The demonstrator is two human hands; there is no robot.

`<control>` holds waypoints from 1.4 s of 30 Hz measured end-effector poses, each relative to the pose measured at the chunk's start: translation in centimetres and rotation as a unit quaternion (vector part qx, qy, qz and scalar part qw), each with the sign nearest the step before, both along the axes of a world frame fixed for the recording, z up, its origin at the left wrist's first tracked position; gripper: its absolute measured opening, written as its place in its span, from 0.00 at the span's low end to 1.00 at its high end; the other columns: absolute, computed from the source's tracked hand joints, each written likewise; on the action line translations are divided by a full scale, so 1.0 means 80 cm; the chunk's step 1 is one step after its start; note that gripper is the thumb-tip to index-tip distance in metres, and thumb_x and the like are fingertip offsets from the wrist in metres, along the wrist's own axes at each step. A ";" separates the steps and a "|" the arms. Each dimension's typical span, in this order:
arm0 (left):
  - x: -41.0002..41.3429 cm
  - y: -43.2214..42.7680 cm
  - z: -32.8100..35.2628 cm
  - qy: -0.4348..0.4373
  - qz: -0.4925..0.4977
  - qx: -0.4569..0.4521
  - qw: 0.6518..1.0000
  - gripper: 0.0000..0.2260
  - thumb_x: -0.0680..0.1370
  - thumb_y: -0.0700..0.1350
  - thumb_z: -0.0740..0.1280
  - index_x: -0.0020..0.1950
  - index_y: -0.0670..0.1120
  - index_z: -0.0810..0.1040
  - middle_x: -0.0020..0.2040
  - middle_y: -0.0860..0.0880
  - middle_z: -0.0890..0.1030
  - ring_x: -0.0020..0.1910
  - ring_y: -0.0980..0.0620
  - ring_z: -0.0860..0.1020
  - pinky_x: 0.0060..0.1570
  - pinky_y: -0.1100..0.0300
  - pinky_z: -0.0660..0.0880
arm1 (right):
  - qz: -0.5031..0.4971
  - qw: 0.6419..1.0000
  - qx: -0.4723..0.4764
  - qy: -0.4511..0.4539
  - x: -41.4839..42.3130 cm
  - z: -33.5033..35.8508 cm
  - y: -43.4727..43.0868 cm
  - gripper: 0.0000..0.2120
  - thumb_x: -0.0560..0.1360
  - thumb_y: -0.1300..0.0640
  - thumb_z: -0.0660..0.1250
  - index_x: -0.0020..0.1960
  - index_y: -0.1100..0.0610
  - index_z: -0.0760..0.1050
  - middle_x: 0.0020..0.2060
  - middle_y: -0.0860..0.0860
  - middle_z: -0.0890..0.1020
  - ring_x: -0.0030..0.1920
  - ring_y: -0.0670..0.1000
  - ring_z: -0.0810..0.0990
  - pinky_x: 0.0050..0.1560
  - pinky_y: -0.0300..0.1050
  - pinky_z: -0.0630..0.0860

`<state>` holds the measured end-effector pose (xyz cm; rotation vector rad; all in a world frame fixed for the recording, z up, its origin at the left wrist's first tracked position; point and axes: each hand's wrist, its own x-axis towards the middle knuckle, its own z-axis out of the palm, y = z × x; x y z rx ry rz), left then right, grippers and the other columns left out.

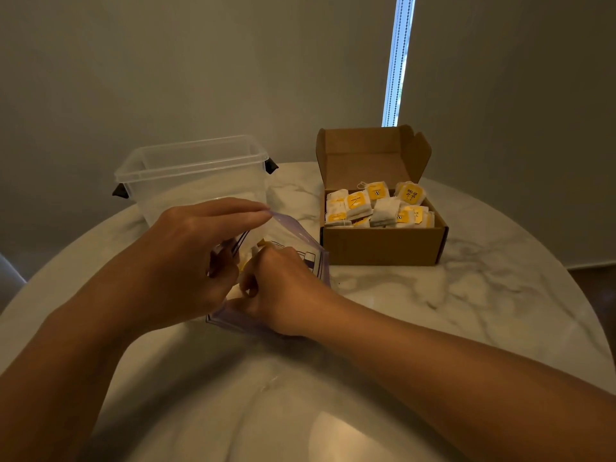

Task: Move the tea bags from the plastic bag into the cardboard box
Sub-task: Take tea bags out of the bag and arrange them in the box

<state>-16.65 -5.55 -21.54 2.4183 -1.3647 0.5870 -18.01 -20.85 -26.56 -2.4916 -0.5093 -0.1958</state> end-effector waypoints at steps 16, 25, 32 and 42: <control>0.006 -0.001 -0.007 0.054 0.000 -0.094 0.994 0.25 0.69 0.44 0.60 0.66 0.50 0.77 0.54 0.58 0.79 0.42 0.53 0.79 0.33 0.61 0.79 | -0.027 0.996 0.080 0.028 0.003 -0.006 -0.005 0.02 0.72 0.59 0.72 0.44 0.56 0.83 0.44 0.52 0.82 0.45 0.51 0.79 0.44 0.44 0.77; 0.008 0.000 -0.007 0.050 0.012 -0.106 0.993 0.24 0.70 0.48 0.60 0.65 0.53 0.76 0.50 0.55 0.81 0.44 0.54 0.79 0.32 0.61 0.79 | -0.052 0.996 0.067 0.009 -0.021 0.009 -0.031 0.03 0.73 0.59 0.70 0.42 0.56 0.81 0.38 0.50 0.82 0.40 0.46 0.78 0.35 0.34 0.70; 0.008 -0.002 -0.007 0.030 0.003 -0.106 0.994 0.25 0.69 0.49 0.58 0.65 0.47 0.78 0.48 0.61 0.78 0.42 0.56 0.78 0.32 0.62 0.78 | -0.051 0.995 0.090 -0.001 -0.028 0.022 -0.041 0.05 0.74 0.59 0.72 0.48 0.52 0.82 0.42 0.46 0.82 0.42 0.44 0.80 0.42 0.36 0.79; 0.007 -0.002 -0.005 0.019 0.008 -0.106 0.994 0.23 0.71 0.43 0.61 0.65 0.46 0.78 0.48 0.56 0.80 0.42 0.56 0.79 0.31 0.62 0.77 | 0.004 0.988 0.129 0.081 -0.033 0.037 -0.053 0.10 0.75 0.63 0.69 0.51 0.52 0.85 0.44 0.46 0.86 0.44 0.44 0.84 0.49 0.42 0.82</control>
